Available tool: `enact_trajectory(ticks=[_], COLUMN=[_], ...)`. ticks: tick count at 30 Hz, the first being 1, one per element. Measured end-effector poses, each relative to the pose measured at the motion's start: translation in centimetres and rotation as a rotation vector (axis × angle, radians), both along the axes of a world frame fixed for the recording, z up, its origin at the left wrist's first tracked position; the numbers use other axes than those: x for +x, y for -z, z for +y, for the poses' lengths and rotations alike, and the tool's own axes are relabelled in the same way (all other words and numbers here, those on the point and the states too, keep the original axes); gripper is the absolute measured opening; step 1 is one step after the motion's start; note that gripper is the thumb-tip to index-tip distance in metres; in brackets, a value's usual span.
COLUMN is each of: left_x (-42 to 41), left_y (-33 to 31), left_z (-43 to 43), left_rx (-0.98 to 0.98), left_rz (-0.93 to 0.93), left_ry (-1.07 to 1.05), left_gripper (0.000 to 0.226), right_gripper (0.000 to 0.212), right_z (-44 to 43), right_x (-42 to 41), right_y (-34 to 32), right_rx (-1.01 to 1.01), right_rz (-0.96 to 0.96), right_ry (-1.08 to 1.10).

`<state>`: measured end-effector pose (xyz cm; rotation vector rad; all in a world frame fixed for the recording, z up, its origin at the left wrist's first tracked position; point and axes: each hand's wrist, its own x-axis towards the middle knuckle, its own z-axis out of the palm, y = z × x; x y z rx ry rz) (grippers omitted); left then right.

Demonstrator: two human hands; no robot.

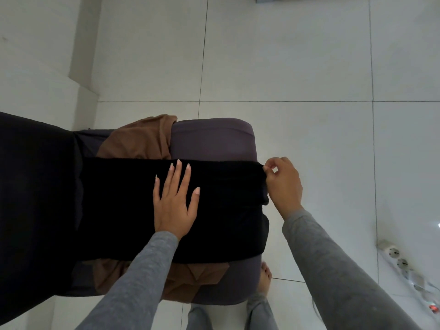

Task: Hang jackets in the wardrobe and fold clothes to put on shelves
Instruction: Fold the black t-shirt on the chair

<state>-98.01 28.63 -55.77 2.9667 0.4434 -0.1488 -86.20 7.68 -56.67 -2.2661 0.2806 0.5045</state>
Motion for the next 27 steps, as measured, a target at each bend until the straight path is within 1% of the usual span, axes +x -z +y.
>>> enact_trajectory(ticks=[4,8,10,13,16,20,23,25,27], left_x=[0.0,0.0,-0.1,-0.1,-0.1,-0.1,0.0,0.0,0.0], left_y=[0.0,0.1,0.1,0.2,0.3,0.2,0.2,0.2,0.3], left_z=[0.0,0.0,0.0,0.2,0.2,0.2,0.1,0.1,0.2], left_rx=[0.002,-0.005,-0.006,-0.008,-0.009,-0.017,-0.024,-0.024,-0.020], left_rz=[-0.005,-0.009,-0.017,-0.021,-0.030,-0.035,-0.033,-0.029,-0.023], left_ry=[0.006,0.001,0.005,0.006,0.005,0.007,0.003,0.002,0.003], left_gripper=[0.057,0.057,0.056,0.056,0.056,0.056,0.056,0.056,0.056], right_gripper=[0.020,0.017,0.015,0.005,0.006,0.005,0.007,0.013,0.026], right_z=[-0.2,0.7,1.1,1.6,1.7,2.6,2.8,2.0,1.0], right_x=[0.9,0.6,0.2,-0.5,-1.0,-0.7,-1.2,-2.3,-4.2], right_y=[0.1,0.7,0.9,0.8,0.5,0.3,0.7,1.8,3.0], right_rx=[-0.067,-0.080,-0.063,0.043,0.050,-0.021,0.084,0.135,0.135], right_rz=[-0.053,-0.028,-0.018,-0.070,-0.094,-0.082,-0.039,0.041,0.216], right_ry=[-0.050,0.000,0.005,-0.061,-0.137,-0.049,0.135,0.245,0.257])
